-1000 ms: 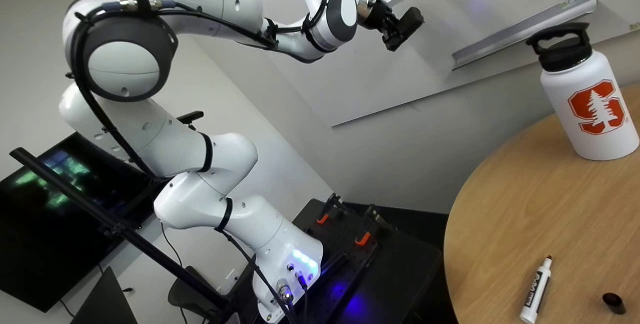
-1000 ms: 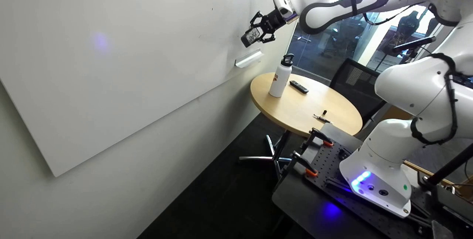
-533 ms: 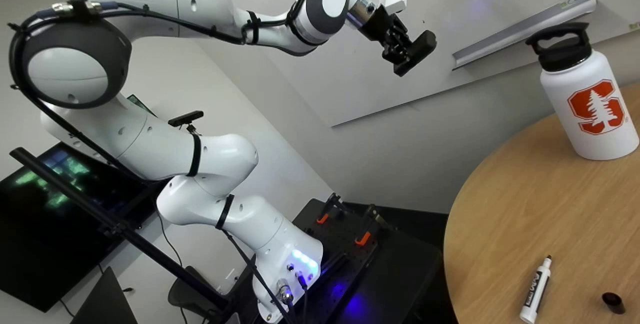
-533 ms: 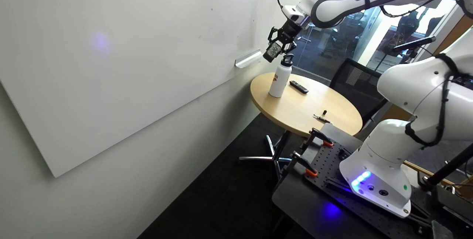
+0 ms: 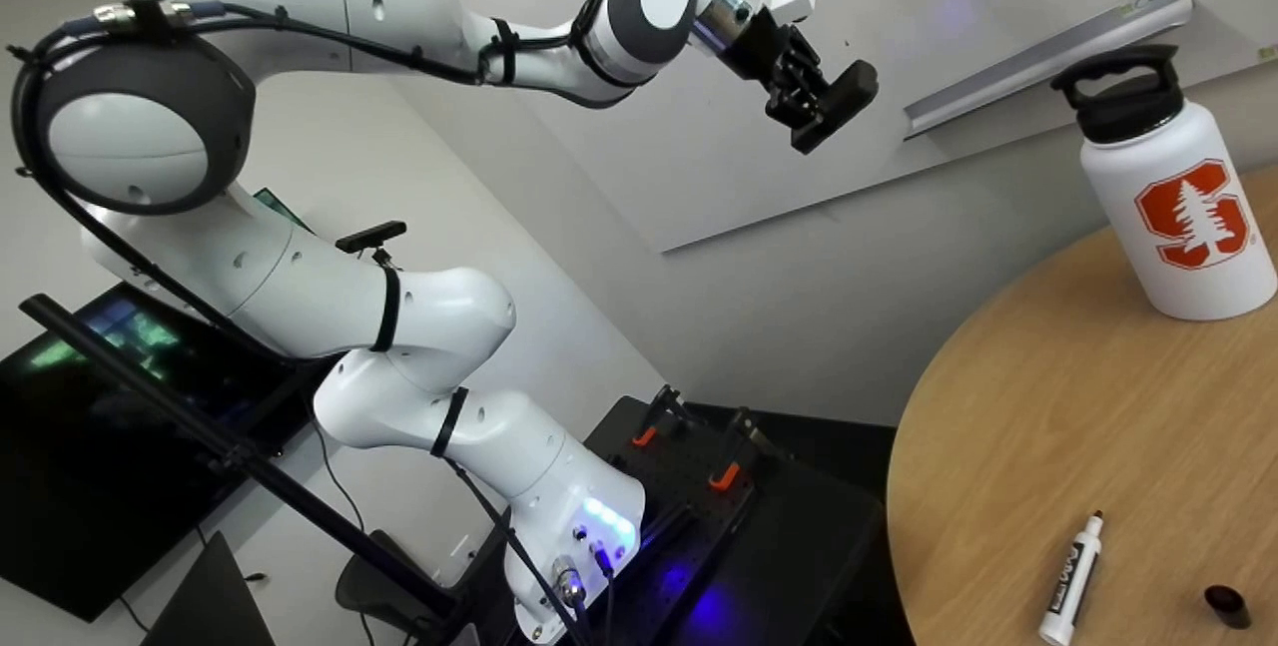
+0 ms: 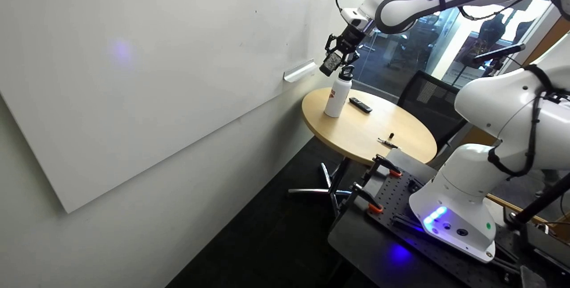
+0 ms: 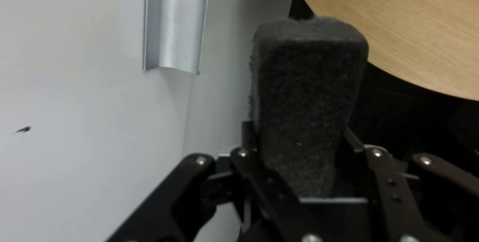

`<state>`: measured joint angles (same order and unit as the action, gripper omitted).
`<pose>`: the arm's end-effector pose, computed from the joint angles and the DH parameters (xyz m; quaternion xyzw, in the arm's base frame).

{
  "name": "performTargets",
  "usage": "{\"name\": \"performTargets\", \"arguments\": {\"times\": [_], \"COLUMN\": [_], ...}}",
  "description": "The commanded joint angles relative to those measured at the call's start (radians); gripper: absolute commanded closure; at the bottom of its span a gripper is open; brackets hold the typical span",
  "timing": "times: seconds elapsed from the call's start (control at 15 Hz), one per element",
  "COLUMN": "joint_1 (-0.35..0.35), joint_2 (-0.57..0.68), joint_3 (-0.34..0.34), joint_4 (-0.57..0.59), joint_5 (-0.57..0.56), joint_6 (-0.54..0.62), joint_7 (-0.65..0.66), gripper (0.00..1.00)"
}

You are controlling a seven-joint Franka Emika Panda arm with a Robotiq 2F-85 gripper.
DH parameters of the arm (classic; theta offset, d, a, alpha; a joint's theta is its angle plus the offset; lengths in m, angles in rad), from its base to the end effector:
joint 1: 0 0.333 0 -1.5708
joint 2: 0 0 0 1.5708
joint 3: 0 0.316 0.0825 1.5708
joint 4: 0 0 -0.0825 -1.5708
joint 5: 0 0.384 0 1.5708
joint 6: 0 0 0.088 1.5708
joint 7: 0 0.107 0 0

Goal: Take the eraser and erase the writings on the whiteboard

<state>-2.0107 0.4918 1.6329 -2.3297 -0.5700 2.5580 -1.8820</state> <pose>0.4848 -0.2022 0.3747 0.5834 0.7918 0.1218 0.1336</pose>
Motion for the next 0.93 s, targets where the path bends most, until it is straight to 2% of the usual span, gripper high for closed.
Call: {"name": "performTargets", "arguments": {"times": [0.0,0.2,0.47,0.67,0.87], "joint_1": [0.024,0.03,0.09,0.208,0.382], "joint_2": [-0.052,-0.068,-0.113,-0.11,-0.068], "joint_3": [-0.088,-0.164,-0.36,-0.578,-0.821], "joint_4": [-0.012,-0.041,-0.107,-0.135,-0.114], "joint_5": [0.059,0.115,0.131,0.148,0.173], "joint_6": [-0.074,-0.133,0.038,0.162,0.214], "joint_7": [-0.021,-0.049,-0.027,-0.034,-0.04], "gripper": [0.73,0.73,0.73,0.73,0.73]}}
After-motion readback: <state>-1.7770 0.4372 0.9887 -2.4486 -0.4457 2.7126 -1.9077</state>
